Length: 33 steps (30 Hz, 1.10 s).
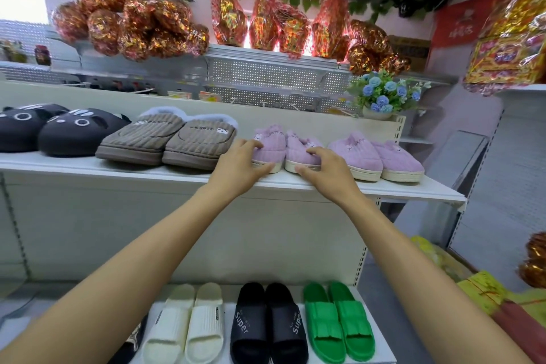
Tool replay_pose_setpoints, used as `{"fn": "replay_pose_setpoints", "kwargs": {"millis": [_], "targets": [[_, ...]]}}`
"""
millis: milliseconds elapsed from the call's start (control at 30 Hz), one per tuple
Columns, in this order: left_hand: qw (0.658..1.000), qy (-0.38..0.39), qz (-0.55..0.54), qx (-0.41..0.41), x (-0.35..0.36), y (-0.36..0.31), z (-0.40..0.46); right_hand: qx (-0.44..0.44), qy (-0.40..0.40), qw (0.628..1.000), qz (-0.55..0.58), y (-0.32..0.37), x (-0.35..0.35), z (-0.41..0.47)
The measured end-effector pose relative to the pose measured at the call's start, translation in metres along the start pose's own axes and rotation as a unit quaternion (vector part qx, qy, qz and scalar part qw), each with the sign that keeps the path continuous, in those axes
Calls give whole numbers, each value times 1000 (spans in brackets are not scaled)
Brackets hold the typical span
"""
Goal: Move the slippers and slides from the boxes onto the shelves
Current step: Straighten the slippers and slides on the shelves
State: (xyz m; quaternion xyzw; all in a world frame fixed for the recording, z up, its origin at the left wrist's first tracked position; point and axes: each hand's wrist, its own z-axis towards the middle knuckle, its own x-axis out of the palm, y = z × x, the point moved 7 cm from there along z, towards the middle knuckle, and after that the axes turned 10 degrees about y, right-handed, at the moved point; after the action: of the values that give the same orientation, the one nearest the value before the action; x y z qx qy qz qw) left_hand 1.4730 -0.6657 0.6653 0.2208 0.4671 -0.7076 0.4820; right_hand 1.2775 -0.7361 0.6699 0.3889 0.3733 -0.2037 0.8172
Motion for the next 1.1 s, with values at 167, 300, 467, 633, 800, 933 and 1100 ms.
{"fn": "replay_pose_setpoints", "kwargs": {"millis": [167,300,467,633,800,933,1100], "targets": [[1000,6,-13,4,-2,-1,-2,4,14,1000,-19,6,2,-3],[997,18,-40,57,-15,-11,-18,8,-34,998,-47,18,-3,-12],[980,-92,-20,173,-85,-4,-61,-81,-91,992,-29,75,10,-21],[993,-110,21,43,-138,87,-70,-133,-18,991,8,151,53,-21],[995,-52,64,-63,-151,150,-80,-97,47,994,6,184,97,-3],[997,-22,-1,-72,-153,164,-81,-67,50,996,16,193,110,4],[997,15,-30,-64,-155,169,-70,-53,56,997,10,194,113,9]]}}
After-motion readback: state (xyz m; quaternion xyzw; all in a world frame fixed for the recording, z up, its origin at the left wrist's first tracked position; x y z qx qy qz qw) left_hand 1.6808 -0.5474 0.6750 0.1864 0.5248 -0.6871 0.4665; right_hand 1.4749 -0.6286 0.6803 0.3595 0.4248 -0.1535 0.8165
